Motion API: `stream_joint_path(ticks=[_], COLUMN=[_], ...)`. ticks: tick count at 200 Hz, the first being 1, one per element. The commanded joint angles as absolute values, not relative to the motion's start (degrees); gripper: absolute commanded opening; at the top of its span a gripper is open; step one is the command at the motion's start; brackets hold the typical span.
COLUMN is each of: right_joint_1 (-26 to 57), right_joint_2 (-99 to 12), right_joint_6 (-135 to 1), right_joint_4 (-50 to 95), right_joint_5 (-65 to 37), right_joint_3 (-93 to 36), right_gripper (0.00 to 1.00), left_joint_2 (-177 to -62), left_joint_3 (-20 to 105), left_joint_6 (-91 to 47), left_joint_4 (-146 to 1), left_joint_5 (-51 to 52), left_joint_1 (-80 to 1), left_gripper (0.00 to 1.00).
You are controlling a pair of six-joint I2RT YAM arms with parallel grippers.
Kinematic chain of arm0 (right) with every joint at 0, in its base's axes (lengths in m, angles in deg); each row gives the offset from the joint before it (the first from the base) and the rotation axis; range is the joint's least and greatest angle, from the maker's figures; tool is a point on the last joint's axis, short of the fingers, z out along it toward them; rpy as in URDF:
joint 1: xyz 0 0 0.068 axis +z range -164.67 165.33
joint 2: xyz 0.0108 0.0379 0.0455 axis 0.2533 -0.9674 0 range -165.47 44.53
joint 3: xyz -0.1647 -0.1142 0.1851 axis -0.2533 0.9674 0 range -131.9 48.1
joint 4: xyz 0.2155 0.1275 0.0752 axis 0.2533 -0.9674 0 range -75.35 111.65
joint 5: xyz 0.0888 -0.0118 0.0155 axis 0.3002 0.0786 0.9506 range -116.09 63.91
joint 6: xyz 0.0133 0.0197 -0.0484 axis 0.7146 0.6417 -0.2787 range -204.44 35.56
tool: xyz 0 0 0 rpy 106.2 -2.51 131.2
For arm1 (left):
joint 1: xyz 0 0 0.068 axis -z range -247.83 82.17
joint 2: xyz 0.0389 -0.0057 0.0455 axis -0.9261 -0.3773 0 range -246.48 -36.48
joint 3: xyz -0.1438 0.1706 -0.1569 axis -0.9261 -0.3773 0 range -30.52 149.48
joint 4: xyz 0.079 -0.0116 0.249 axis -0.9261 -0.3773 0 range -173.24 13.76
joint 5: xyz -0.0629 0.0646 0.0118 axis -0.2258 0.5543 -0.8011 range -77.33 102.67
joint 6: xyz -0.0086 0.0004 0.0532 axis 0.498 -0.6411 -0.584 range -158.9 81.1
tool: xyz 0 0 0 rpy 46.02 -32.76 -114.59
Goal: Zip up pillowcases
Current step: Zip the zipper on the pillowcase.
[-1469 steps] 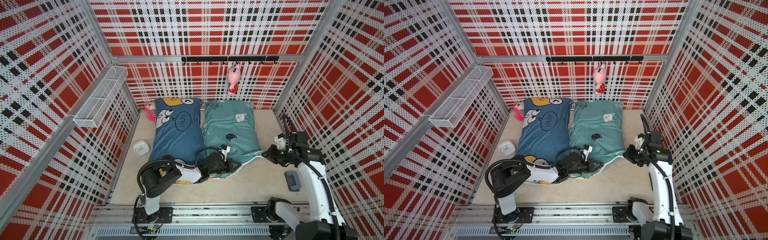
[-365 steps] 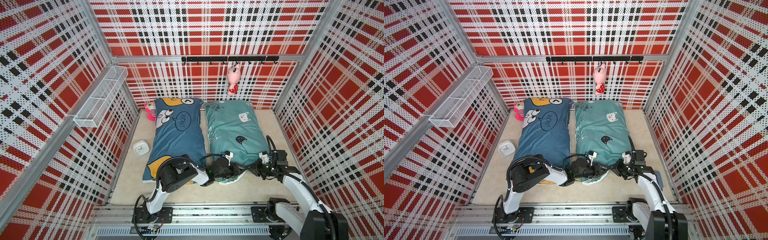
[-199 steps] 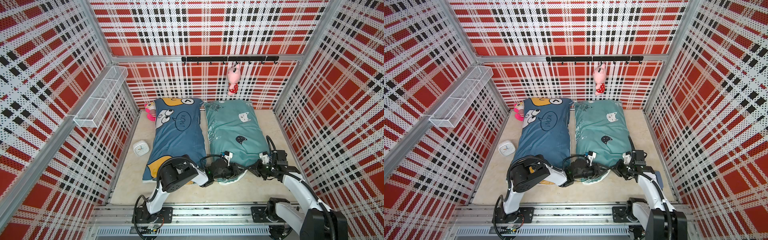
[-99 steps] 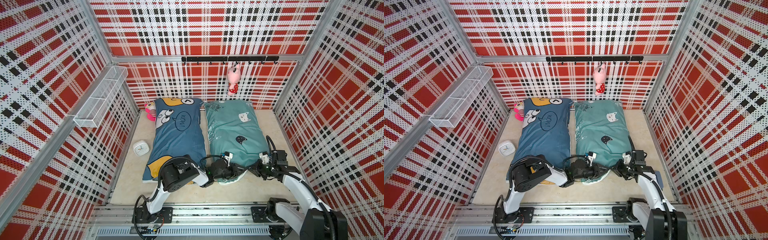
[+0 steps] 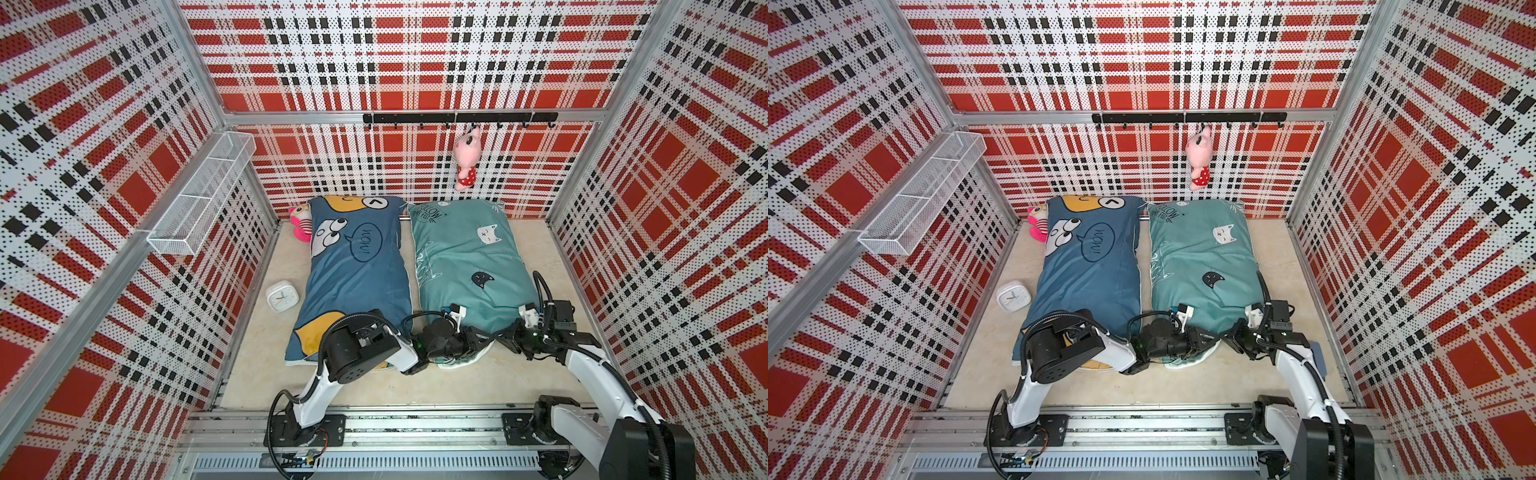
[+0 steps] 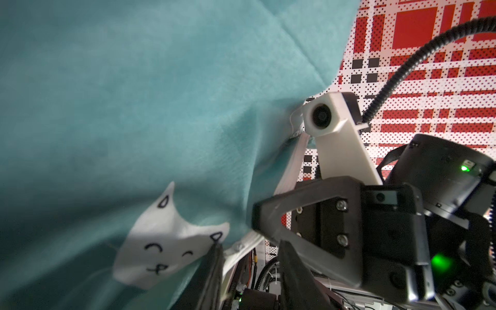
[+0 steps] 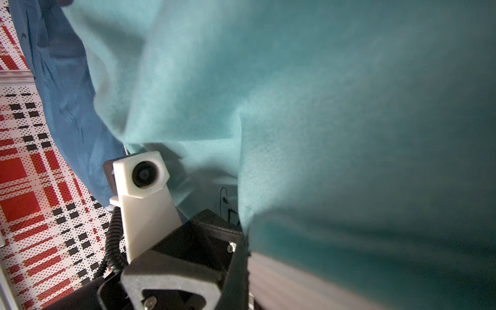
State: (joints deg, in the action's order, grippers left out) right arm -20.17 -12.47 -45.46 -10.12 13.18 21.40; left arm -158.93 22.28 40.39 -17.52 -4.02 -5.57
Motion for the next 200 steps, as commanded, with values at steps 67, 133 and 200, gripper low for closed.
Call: stream_joint_path(ticks=[67,133,200], right_joint_1=[-21.0,-21.1,-21.9], right_joint_2=[-10.6,-11.3,-11.7], right_joint_6=[-43.6,-44.1,-47.3], right_joint_4=[-8.1,-7.6,-10.4], right_joint_5=[16.9,15.6,13.1], right_joint_3=[22.3,23.8,23.6], right_gripper=[0.0,0.0,0.0], left_joint_2=[-160.9,-160.4,-160.0], left_joint_3=[23.5,22.3,21.2], left_joint_6=[40.7,42.2,42.4], left_joint_4=[-14.6,-12.1,-11.5], left_joint_5=[-5.2,-4.6,-4.1], left_joint_1=[-4.8,-4.9,-5.0], left_gripper=[0.45,0.39,0.37])
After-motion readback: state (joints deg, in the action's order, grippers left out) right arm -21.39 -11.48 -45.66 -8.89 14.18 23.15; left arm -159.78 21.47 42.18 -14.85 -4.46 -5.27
